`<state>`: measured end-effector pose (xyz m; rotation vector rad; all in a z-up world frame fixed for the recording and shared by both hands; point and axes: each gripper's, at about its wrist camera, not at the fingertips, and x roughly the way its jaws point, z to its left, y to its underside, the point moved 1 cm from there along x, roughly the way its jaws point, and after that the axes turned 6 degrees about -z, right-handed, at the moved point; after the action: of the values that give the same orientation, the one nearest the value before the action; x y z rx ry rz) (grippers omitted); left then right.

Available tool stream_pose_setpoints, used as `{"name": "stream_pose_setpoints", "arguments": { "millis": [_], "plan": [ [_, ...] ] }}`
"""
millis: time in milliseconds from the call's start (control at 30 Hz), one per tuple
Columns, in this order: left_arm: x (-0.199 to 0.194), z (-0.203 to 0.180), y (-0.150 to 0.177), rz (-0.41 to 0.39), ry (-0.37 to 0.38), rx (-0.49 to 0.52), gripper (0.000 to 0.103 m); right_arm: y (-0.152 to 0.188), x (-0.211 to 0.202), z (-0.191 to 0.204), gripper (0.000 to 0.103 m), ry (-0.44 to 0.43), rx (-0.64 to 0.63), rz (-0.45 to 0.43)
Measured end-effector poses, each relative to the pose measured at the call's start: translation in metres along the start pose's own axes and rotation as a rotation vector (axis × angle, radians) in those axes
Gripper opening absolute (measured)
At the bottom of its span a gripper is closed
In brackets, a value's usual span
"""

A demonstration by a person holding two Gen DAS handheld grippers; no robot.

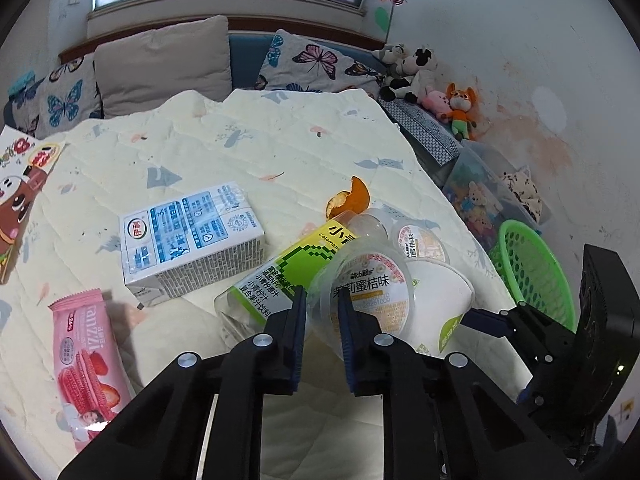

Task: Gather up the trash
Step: 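Grasp the clear yogurt cup with the left tool while the right tool grasps the white paper cup, then carry both cups over the green basket and open both tools to drop them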

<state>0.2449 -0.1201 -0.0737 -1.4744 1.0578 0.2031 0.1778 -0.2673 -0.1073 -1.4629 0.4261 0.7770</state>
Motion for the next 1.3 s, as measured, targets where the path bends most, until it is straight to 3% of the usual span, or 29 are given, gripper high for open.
{"name": "stream_pose_setpoints", "arguments": {
  "millis": [600,933,1300],
  "plan": [
    [-0.047,-0.016,0.004,-0.069,0.024,0.011,0.014,0.019,-0.05,0.005,0.089,0.015,-0.003,-0.049],
    [-0.054,-0.046,0.006,-0.075,0.058,0.036,0.014,0.037,-0.082,-0.018,0.086,0.05,0.035,-0.07],
    [-0.056,-0.069,0.004,-0.071,0.082,0.06,0.014,0.051,-0.104,-0.049,0.086,0.006,0.151,-0.077]
  ]
}}
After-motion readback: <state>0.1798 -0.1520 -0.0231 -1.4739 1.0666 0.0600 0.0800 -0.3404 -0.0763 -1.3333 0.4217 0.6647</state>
